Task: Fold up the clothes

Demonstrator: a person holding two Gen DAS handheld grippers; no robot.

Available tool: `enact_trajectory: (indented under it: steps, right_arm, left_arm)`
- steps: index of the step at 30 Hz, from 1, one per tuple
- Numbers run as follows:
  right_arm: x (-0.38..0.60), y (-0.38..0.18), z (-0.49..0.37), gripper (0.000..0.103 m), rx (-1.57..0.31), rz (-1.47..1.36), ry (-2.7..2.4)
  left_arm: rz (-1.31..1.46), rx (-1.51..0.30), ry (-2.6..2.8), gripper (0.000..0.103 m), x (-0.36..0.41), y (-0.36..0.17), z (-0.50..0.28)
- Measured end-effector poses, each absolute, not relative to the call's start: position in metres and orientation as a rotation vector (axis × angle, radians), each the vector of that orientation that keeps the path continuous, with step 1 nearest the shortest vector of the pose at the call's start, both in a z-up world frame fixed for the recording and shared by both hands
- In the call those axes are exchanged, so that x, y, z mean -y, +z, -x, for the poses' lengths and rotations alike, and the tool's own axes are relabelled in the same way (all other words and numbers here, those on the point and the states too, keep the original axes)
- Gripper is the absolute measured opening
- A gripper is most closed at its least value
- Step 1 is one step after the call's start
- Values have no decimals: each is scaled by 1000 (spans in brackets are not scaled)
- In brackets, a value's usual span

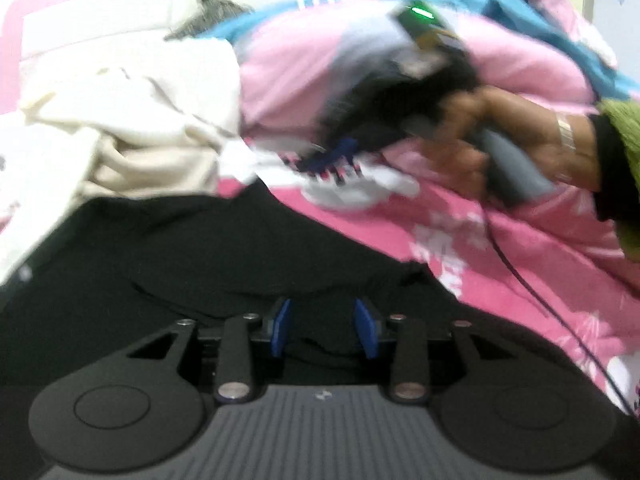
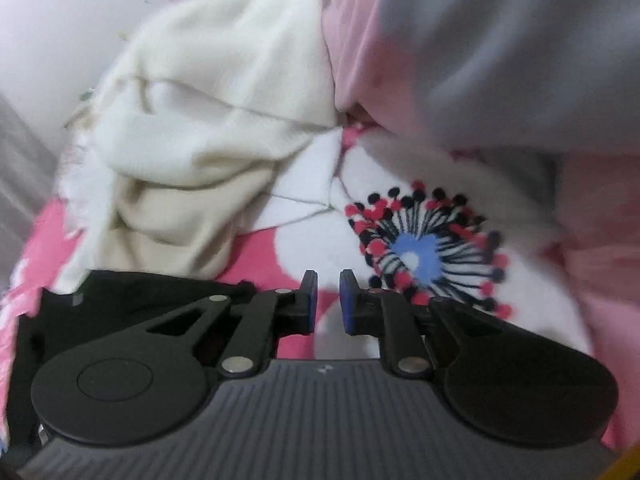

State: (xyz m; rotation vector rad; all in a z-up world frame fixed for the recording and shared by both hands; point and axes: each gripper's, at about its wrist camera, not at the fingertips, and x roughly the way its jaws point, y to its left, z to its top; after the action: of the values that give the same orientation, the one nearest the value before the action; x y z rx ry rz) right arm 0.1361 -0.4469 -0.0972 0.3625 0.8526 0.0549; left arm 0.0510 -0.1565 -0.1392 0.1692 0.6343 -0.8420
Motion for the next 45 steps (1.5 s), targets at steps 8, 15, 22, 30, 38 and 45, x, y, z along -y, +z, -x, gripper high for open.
enact_trajectory:
  steps: [8, 15, 22, 30, 38, 45]
  right_arm:
    - [416, -96, -73, 12, -1025, -149, 452]
    - [434, -57, -39, 17, -981, -74, 199]
    - [354, -65, -42, 16, -974, 47, 344]
    - [371, -37, 41, 18, -1027, 41, 339]
    - [344, 6, 148, 50, -899, -16, 606]
    - [308, -100, 171, 48, -1264, 89, 556]
  left_arm:
    - [-180, -735, -752, 41, 149, -148, -86]
    - [-165, -740, -684, 43, 117, -112, -67]
    - [-60, -792, -656, 43, 88, -83, -45]
    - [-16, -909, -524, 47, -38, -31, 46]
    - [79, -1062, -361, 51, -102, -55, 142]
    - [18, -1169, -378, 50, -89, -93, 194]
